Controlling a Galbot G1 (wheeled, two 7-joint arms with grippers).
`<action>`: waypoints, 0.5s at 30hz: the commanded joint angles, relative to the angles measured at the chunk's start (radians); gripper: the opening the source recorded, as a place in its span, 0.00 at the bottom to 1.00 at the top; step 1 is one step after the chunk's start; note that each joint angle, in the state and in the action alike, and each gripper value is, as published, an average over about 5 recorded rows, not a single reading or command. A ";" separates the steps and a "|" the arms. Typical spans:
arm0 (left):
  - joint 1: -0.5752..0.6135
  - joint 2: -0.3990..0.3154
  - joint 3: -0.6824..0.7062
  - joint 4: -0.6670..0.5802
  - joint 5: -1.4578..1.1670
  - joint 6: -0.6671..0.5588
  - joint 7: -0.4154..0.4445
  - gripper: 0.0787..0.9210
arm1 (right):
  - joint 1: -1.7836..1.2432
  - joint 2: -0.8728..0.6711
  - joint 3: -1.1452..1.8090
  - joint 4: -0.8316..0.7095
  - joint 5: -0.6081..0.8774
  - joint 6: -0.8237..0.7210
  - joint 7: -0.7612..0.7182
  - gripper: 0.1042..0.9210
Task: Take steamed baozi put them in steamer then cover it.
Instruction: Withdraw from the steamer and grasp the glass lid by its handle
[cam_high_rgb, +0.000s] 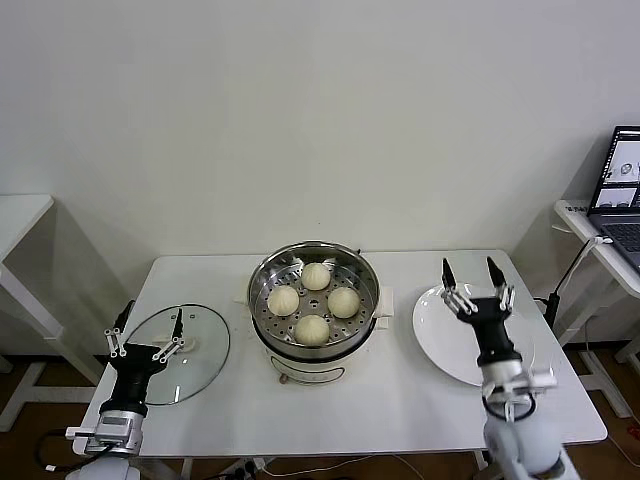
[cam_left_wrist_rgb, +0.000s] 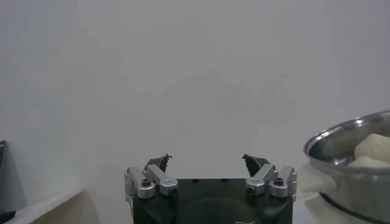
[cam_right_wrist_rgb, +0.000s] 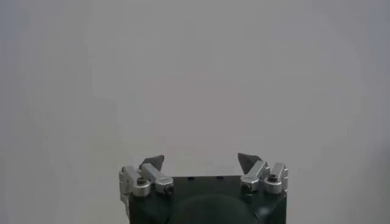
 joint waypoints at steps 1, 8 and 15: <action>-0.025 0.044 -0.040 0.261 0.638 -0.236 -0.143 0.88 | -0.146 0.183 0.054 0.021 -0.072 0.089 0.058 0.88; -0.051 0.082 -0.087 0.440 1.041 -0.290 -0.323 0.88 | -0.130 0.187 0.052 -0.013 -0.080 0.087 0.051 0.88; -0.079 0.109 -0.084 0.499 1.171 -0.283 -0.375 0.88 | -0.107 0.194 0.048 -0.059 -0.092 0.087 0.050 0.88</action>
